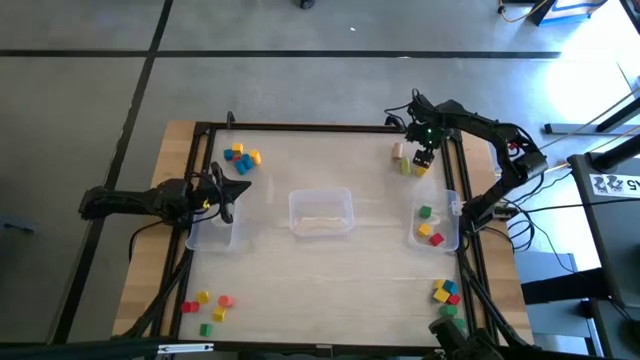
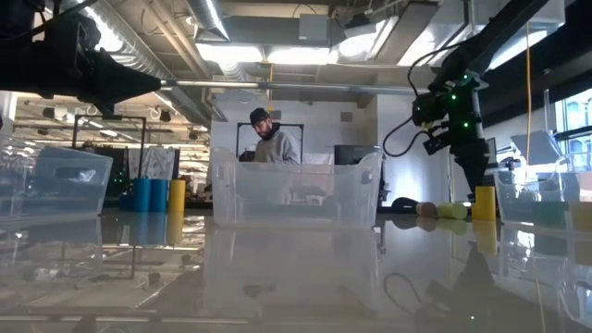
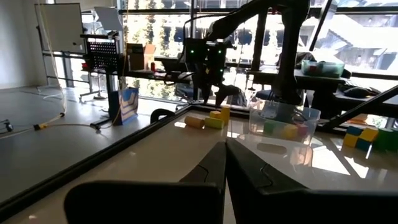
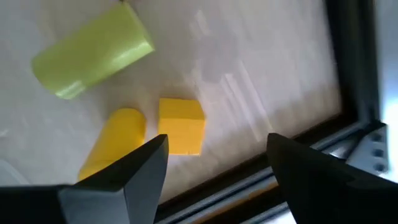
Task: Sort blocks by size
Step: Put the yellow cube block into the right transparent bin
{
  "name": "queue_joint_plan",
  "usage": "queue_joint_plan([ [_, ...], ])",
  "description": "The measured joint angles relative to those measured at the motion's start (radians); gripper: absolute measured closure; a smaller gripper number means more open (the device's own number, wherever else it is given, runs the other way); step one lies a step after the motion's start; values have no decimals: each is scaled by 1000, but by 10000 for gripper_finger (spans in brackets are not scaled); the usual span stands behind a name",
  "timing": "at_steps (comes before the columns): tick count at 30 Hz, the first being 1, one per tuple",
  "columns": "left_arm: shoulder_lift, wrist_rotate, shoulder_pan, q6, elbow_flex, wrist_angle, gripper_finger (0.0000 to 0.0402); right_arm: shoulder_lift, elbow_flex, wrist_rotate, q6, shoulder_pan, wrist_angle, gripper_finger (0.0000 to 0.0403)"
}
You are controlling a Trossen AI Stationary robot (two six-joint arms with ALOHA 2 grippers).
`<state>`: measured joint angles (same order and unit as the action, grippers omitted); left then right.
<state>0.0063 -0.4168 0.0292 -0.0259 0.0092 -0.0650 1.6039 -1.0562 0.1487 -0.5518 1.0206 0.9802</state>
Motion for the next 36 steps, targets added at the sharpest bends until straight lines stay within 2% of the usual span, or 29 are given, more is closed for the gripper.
queue_joint_plan([
  [11, 0, 0, 1, 60, 0, 1, 396, 3, 63, -10, -13, -15, -33, 125],
  [18, 0, 0, 1, 60, 0, 1, 396, 3, 95, -28, 3, -13, -107, 125],
  [26, 0, 0, 1, 58, 0, 1, 396, 4, 113, -32, 24, -13, -108, 126],
  [36, 0, 0, 1, 59, 0, 1, 396, 4, 115, -20, 27, -13, -123, 177],
])
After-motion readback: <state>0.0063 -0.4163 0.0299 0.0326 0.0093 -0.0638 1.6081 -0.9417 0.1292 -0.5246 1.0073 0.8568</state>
